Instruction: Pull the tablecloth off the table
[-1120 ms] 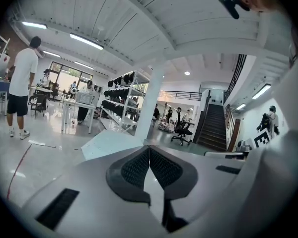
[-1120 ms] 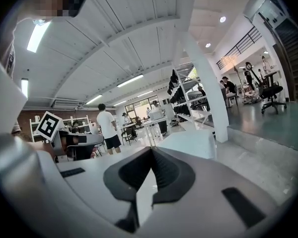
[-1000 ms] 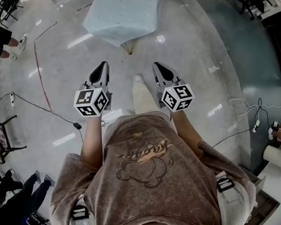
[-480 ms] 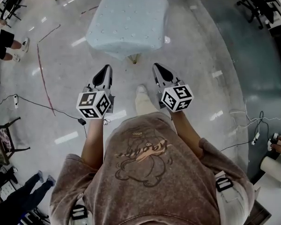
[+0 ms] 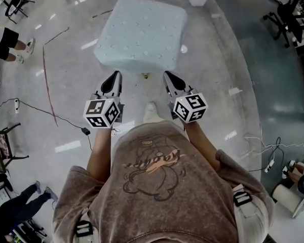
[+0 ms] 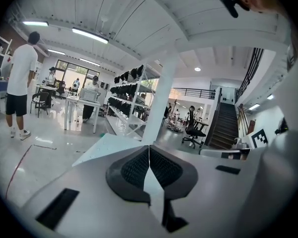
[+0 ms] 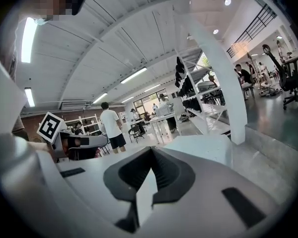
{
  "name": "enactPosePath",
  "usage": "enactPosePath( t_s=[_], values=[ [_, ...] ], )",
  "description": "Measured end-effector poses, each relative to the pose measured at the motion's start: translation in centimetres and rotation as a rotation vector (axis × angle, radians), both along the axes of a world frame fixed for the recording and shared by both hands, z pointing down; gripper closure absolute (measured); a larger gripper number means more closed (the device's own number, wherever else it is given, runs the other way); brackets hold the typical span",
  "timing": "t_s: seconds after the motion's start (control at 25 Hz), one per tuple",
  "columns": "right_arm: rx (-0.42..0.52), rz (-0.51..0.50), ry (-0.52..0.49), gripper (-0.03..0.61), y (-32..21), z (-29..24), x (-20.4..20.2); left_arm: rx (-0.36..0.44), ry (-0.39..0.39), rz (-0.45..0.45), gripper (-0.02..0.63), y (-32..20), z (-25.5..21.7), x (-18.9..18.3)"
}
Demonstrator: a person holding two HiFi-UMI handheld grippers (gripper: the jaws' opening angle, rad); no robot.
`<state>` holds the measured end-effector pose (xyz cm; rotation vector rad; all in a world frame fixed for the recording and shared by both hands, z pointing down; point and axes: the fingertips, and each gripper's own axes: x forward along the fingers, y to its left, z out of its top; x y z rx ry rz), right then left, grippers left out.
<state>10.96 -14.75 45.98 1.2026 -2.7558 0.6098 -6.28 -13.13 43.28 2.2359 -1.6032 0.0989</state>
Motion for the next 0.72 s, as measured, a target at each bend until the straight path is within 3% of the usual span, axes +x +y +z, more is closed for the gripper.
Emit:
enactPosePath(
  t_s=[0.48, 0.72],
  values=[
    [0.014, -0.064, -0.014, 0.572, -3.9, -0.9, -1.0, 0.018, 0.002, -0.049, 0.594, -2.6, -1.2, -0.7],
    [0.017, -0.030, -0.035, 0.572, -4.3, -1.9, -1.9, 0.008, -0.003, -0.023, 0.594, -3.3, -1.5, -1.6]
  ],
)
